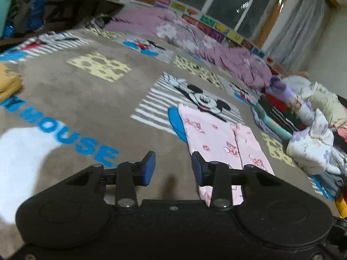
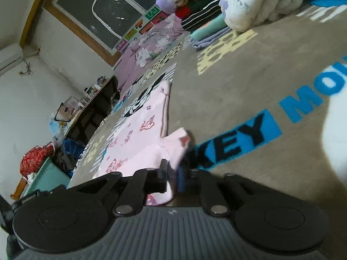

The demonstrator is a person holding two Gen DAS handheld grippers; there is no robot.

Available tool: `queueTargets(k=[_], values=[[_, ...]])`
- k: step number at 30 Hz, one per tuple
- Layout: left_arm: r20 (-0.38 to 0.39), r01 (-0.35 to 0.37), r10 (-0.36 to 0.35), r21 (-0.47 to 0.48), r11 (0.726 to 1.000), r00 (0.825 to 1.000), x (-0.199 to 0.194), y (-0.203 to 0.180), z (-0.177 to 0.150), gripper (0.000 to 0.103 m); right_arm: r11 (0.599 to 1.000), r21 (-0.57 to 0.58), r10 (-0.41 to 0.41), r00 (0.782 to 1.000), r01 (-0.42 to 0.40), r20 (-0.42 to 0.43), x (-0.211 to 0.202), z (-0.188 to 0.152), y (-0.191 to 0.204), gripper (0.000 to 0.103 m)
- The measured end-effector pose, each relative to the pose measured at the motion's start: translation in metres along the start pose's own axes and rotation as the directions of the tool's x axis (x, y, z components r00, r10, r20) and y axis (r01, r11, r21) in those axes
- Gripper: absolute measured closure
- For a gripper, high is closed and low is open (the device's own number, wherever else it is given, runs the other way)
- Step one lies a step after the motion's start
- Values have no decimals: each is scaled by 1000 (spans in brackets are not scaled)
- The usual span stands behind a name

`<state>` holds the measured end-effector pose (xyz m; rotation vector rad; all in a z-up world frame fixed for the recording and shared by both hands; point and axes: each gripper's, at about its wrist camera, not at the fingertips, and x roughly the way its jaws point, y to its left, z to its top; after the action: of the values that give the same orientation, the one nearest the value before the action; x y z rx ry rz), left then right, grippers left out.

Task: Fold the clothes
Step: 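Grasp the pink garment leg with the right tool while the left tool opens, then lift the pink garment leg upward with the right tool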

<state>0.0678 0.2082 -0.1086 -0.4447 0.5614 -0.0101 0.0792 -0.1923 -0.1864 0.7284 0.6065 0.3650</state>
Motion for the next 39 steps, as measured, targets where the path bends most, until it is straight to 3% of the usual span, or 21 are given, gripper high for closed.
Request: queueTargets(k=[7, 14, 28, 39], values=[[-64, 51, -56, -76, 996, 996, 42, 4, 4, 69, 985, -114, 136, 988, -127, 71, -19, 16, 27, 94], [-80, 115, -133, -201, 973, 988, 71, 16, 19, 69, 972, -109, 221, 967, -208, 126, -36, 42, 32, 94], [-91, 134, -148, -150, 980, 985, 104, -6, 37, 69, 963, -35, 269, 949, -266, 164, -66, 51, 15, 94], [-89, 152, -159, -82, 985, 983, 123, -18, 53, 69, 965, 77, 233, 957, -249, 175, -83, 49, -11, 94]])
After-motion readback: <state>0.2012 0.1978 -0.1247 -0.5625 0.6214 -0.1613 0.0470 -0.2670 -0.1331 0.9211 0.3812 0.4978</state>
